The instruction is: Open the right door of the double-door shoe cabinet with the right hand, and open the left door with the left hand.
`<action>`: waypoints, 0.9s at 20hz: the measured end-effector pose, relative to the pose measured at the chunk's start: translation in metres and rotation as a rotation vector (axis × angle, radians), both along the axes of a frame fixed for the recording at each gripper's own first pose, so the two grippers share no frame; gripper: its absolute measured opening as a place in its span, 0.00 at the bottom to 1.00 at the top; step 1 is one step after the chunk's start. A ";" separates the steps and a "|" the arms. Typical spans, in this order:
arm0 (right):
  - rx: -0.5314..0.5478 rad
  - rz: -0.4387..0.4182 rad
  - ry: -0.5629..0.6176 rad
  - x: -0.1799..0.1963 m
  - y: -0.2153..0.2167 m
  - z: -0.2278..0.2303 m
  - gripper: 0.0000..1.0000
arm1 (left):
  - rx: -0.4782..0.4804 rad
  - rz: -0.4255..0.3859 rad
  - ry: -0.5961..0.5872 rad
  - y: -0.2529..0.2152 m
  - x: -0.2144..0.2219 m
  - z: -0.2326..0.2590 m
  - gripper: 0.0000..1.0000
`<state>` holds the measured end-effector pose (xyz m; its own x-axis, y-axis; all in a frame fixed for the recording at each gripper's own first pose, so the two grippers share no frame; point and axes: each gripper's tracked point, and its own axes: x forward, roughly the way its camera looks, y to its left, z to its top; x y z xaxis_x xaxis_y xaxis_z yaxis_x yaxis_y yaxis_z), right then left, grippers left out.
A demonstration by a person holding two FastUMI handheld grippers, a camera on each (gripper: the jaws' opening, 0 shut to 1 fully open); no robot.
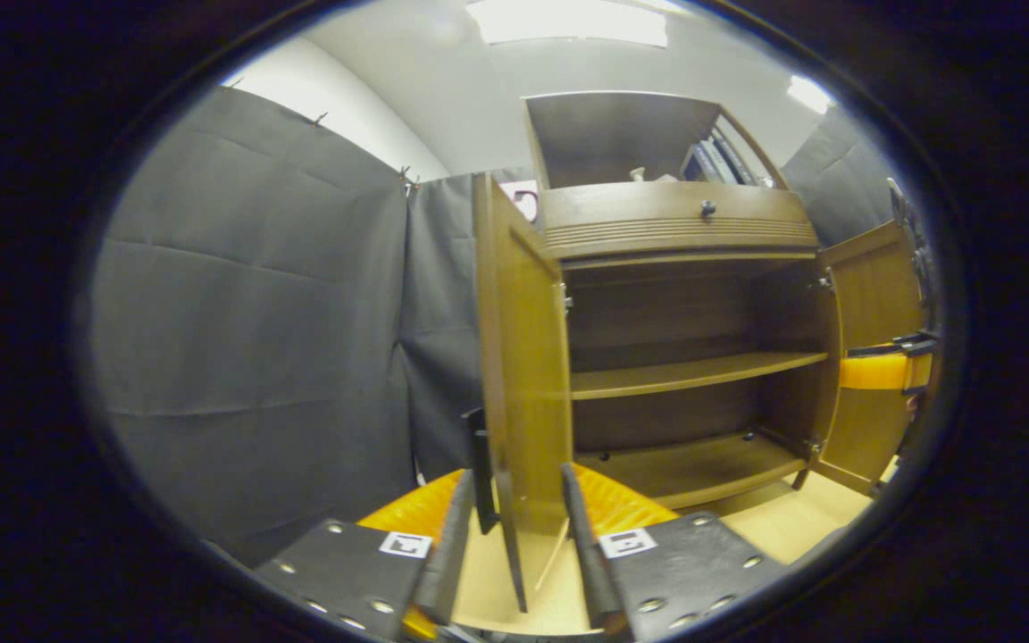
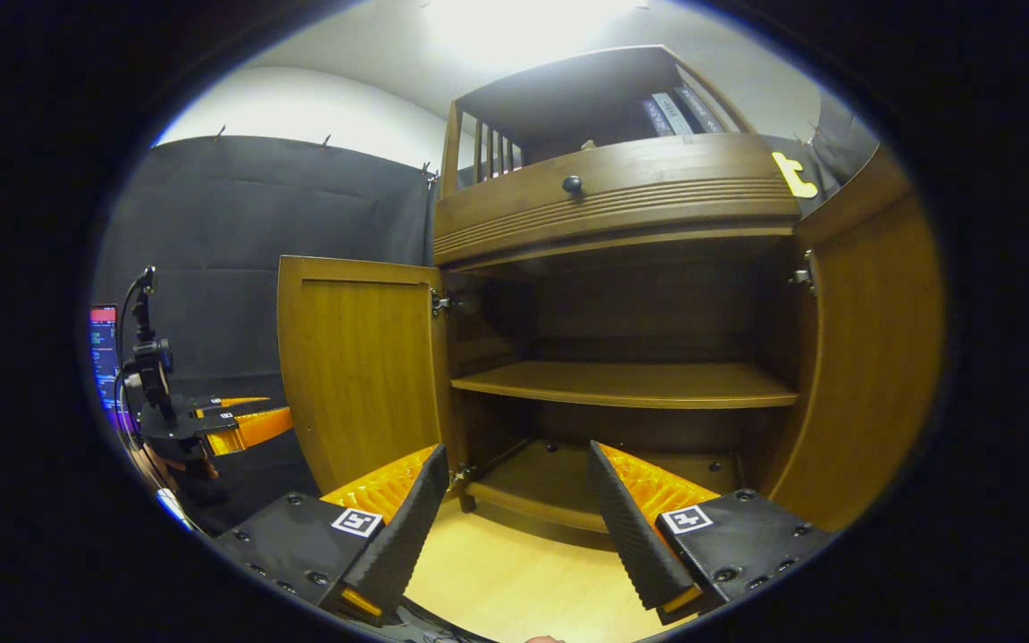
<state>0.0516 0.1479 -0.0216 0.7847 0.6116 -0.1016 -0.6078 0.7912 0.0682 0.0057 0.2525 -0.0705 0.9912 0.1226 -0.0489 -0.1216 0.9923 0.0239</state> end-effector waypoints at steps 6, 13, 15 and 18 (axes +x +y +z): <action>-0.032 -0.129 -0.020 -0.021 -0.061 0.001 0.98 | -0.020 -0.018 -0.051 -0.058 -0.015 0.026 0.90; -0.018 -0.287 -0.033 -0.044 -0.099 0.006 0.92 | -0.030 -0.021 -0.077 -0.077 -0.023 0.042 0.90; -0.008 -0.336 -0.036 -0.049 -0.104 0.008 0.92 | -0.024 -0.027 -0.080 -0.074 -0.026 0.045 0.90; 0.013 -0.394 -0.037 -0.059 -0.110 0.011 0.92 | -0.020 -0.031 -0.061 -0.066 -0.028 0.042 0.90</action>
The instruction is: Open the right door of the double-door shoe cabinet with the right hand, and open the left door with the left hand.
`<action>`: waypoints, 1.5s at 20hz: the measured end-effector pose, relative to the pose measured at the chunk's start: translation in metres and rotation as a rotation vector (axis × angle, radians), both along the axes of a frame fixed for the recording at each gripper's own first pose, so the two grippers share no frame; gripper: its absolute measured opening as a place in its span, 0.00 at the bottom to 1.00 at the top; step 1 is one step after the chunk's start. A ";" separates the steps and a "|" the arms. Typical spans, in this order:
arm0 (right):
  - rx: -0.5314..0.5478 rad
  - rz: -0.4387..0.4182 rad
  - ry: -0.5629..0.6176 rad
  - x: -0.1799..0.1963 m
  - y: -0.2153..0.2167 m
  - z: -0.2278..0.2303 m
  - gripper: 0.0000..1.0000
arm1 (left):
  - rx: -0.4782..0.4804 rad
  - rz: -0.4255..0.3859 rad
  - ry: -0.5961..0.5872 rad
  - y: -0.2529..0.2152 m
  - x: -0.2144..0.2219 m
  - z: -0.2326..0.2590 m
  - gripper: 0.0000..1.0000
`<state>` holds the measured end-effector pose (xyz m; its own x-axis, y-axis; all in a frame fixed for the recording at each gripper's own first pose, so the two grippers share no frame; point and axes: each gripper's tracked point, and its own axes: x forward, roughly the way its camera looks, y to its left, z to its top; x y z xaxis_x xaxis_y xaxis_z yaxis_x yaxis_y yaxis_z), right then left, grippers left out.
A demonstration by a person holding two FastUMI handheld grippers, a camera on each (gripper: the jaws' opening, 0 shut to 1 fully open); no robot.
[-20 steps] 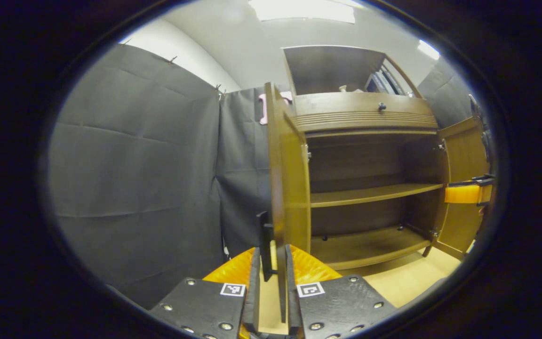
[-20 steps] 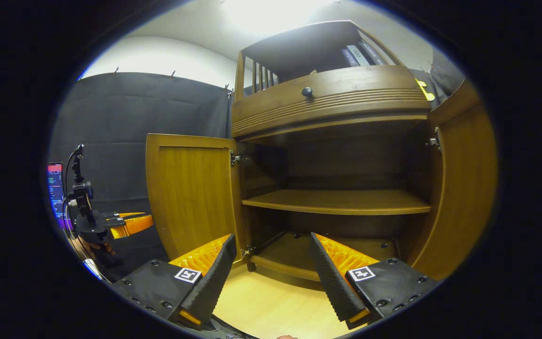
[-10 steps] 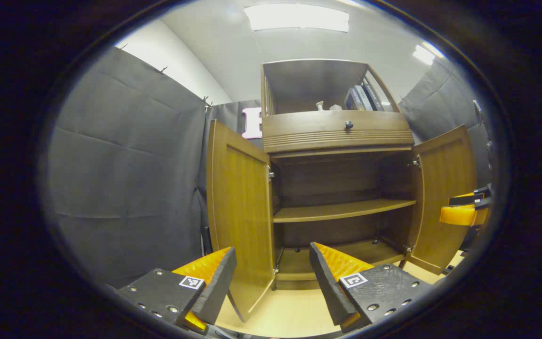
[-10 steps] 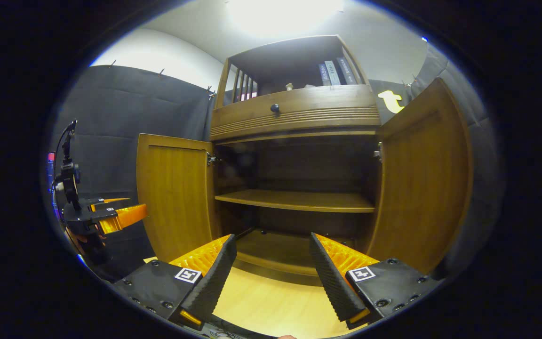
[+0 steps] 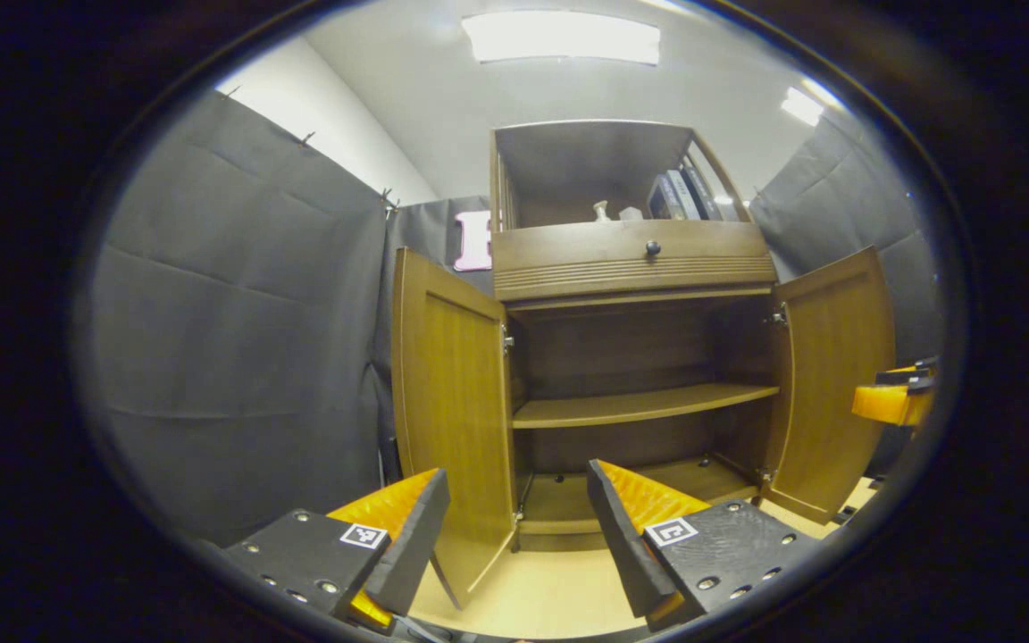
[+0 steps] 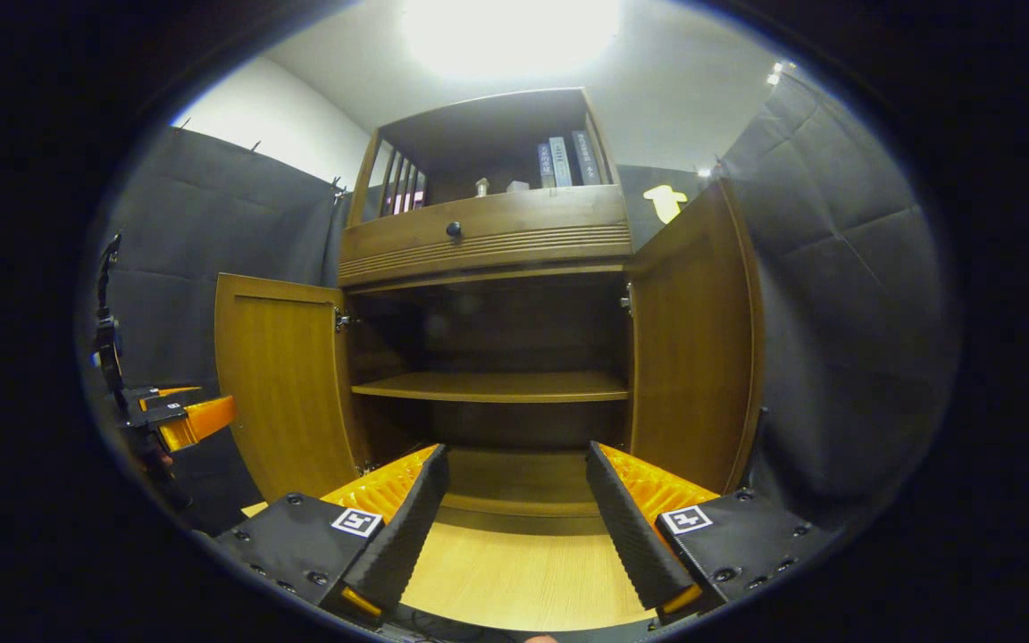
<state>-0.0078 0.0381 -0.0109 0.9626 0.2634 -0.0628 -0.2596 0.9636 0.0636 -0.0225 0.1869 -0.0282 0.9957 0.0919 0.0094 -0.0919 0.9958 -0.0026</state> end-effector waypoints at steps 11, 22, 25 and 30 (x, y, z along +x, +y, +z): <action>-0.008 -0.067 0.000 -0.026 -0.001 0.000 0.97 | -0.005 -0.006 -0.011 0.028 -0.012 0.001 0.91; -0.018 -0.086 -0.008 -0.033 0.000 0.002 0.98 | 0.002 -0.020 -0.009 0.033 -0.012 -0.001 0.91; -0.016 -0.090 -0.012 -0.032 0.000 0.003 0.98 | 0.009 -0.025 -0.010 0.033 -0.008 0.000 0.91; -0.023 -0.095 -0.009 -0.031 -0.003 0.002 0.98 | 0.012 -0.038 -0.013 0.028 -0.003 0.000 0.90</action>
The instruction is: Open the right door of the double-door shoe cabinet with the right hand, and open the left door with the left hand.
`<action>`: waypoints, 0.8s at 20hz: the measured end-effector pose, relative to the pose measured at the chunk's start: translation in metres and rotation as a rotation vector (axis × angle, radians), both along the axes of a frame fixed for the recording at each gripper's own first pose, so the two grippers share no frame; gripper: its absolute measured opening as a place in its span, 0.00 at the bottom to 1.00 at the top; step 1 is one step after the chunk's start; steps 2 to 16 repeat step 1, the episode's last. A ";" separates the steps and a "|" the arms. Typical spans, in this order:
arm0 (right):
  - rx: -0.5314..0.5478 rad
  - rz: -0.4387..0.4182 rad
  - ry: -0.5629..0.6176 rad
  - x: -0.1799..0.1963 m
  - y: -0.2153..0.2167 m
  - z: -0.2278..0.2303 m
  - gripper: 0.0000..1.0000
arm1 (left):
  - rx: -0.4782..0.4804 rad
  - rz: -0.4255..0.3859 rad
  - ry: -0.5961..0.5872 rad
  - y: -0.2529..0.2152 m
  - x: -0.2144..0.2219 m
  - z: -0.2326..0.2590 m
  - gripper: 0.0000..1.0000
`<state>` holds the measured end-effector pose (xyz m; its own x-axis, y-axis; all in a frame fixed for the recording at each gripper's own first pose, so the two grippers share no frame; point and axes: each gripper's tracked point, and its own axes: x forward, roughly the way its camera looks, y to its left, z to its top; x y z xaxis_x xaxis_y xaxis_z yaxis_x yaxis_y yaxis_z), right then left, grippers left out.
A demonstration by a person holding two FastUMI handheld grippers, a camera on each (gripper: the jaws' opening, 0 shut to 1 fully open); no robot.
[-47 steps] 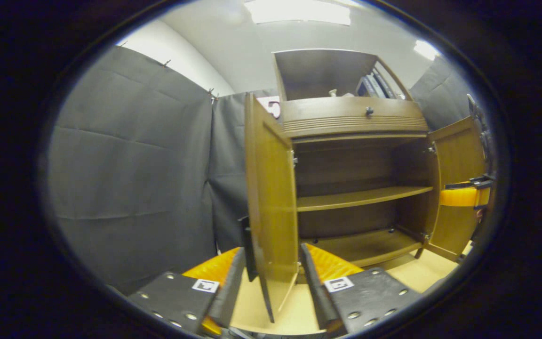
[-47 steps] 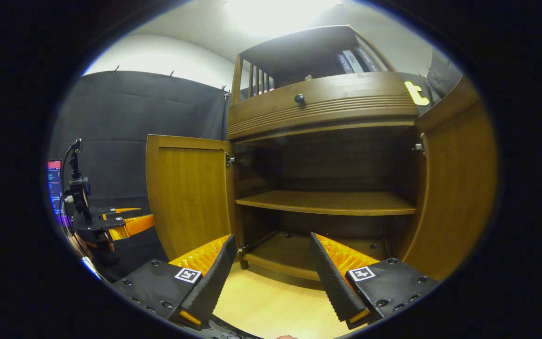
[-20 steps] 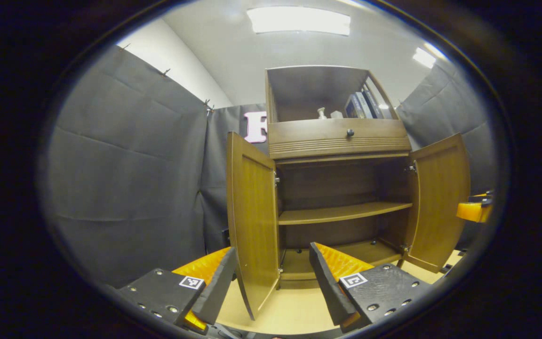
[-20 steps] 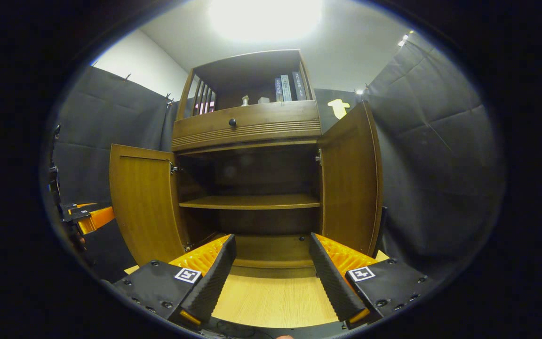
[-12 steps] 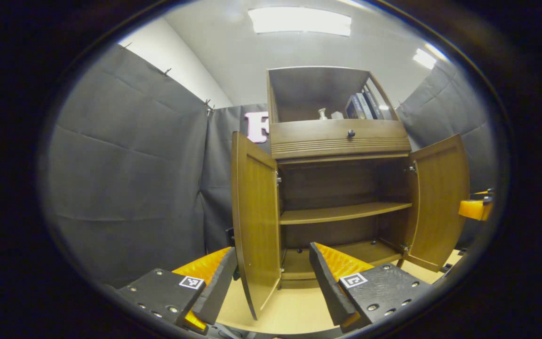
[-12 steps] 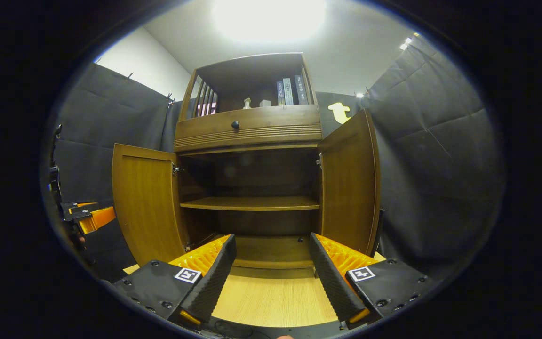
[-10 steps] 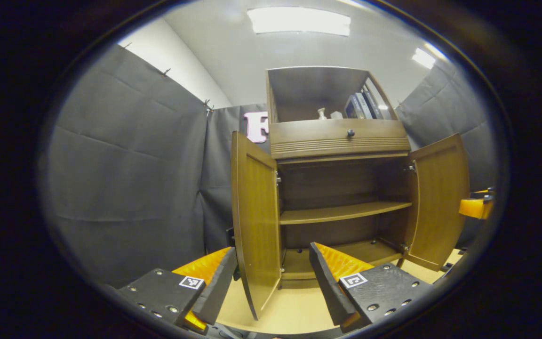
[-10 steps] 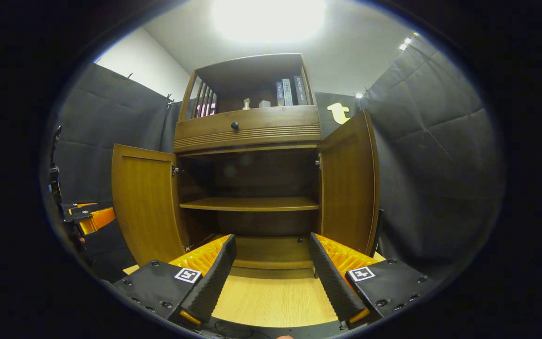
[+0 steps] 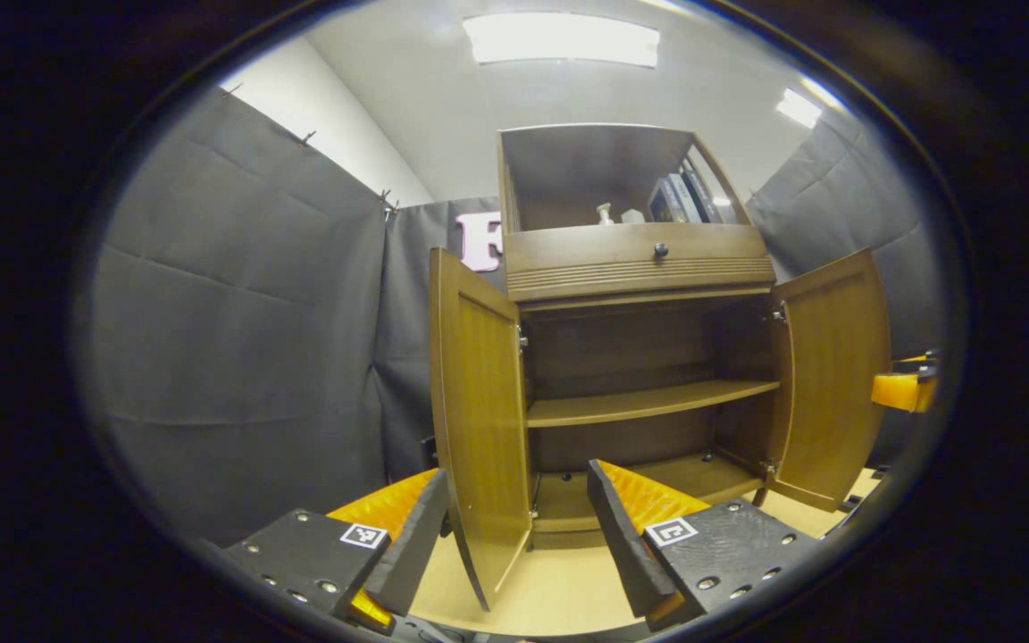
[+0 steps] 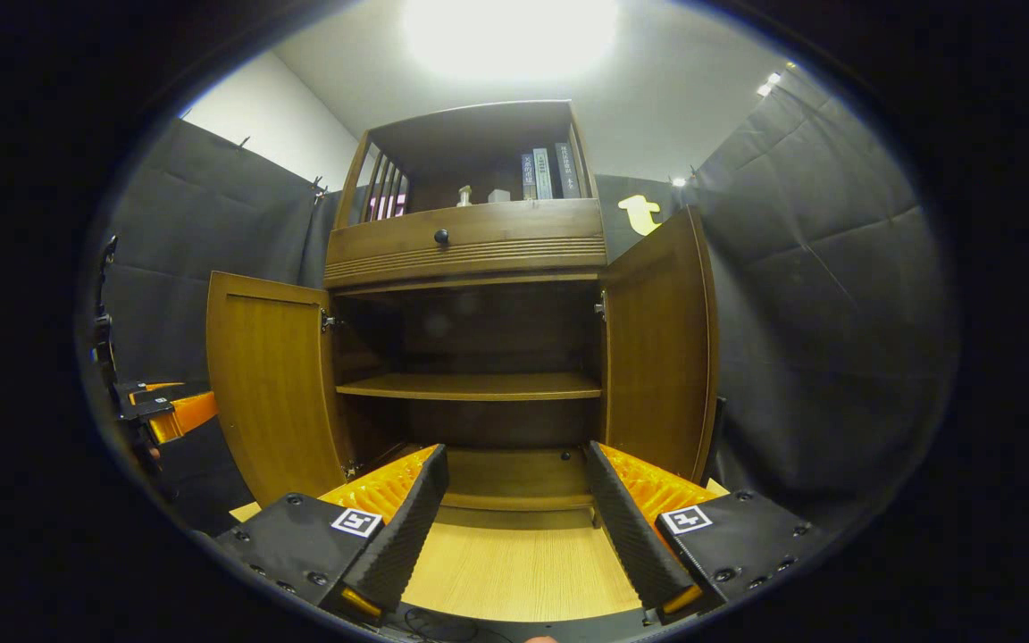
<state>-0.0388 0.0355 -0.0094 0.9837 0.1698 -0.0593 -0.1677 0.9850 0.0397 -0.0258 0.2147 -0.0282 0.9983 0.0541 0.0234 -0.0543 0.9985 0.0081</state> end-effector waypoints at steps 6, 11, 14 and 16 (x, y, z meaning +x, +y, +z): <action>0.000 -0.002 -0.002 0.001 -0.001 0.000 0.97 | 0.002 -0.004 -0.001 0.000 0.000 0.000 0.90; 0.000 -0.002 -0.002 0.001 -0.001 0.000 0.97 | 0.002 -0.004 -0.001 0.000 0.000 0.000 0.90; 0.000 -0.002 -0.002 0.001 -0.001 0.000 0.97 | 0.002 -0.004 -0.001 0.000 0.000 0.000 0.90; 0.000 -0.002 -0.002 0.001 -0.001 0.000 0.97 | 0.002 -0.004 -0.001 0.000 0.000 0.000 0.90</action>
